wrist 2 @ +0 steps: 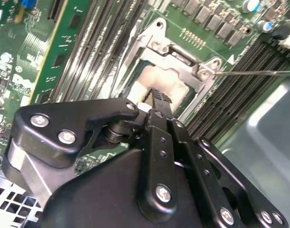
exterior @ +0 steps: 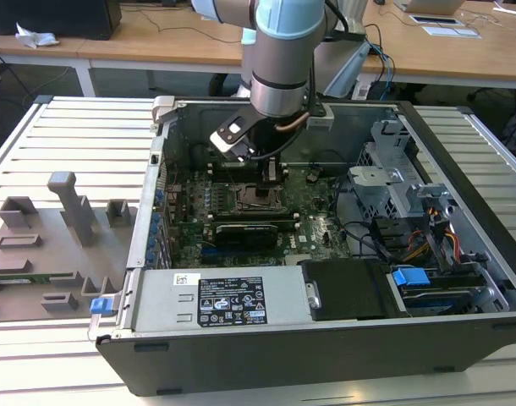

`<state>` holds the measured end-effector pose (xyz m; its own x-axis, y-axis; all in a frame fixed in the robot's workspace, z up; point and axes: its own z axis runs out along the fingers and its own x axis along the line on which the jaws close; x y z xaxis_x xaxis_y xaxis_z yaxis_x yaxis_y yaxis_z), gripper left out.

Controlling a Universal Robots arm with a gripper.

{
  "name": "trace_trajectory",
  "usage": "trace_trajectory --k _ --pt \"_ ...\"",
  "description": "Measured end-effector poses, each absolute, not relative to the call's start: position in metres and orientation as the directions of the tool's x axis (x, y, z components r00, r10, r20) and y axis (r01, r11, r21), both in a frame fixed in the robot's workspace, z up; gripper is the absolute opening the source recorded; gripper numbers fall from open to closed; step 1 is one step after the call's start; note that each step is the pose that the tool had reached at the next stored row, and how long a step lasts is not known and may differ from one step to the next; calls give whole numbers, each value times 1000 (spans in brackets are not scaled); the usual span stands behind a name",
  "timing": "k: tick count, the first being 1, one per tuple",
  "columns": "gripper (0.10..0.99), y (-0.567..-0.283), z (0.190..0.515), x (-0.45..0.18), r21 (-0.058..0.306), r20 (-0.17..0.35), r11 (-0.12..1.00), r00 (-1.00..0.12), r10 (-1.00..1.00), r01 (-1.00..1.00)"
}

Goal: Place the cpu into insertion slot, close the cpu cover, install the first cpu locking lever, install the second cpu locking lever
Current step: 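Close the cpu cover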

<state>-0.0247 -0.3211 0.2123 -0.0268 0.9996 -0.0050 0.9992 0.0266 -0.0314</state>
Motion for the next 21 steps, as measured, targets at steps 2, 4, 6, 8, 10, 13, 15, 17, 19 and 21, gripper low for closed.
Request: trace_trajectory --k 2,4,6,8,10,13,15,17,19,21 --pt "106 -321 212 -22 -31 -4 28 -28 1000 999" --pt "106 -322 214 -20 -32 -5 29 -29 1000 999" --pt "106 -322 217 -20 -31 -4 29 -29 1000 999" --pt "106 -322 225 -19 -31 -4 29 -29 1000 999" --pt "106 -322 231 -19 -31 -4 29 -29 1000 999" --pt "106 -322 235 -19 -31 -4 29 -29 1000 999" --pt "106 -322 237 -19 -31 -4 29 -29 1000 999" --pt "106 -322 239 -19 -31 -4 29 -29 1000 999" --pt "106 -322 241 -19 -31 -4 29 -29 1000 999" --pt "106 -322 244 -19 -31 -4 30 -30 1000 999"
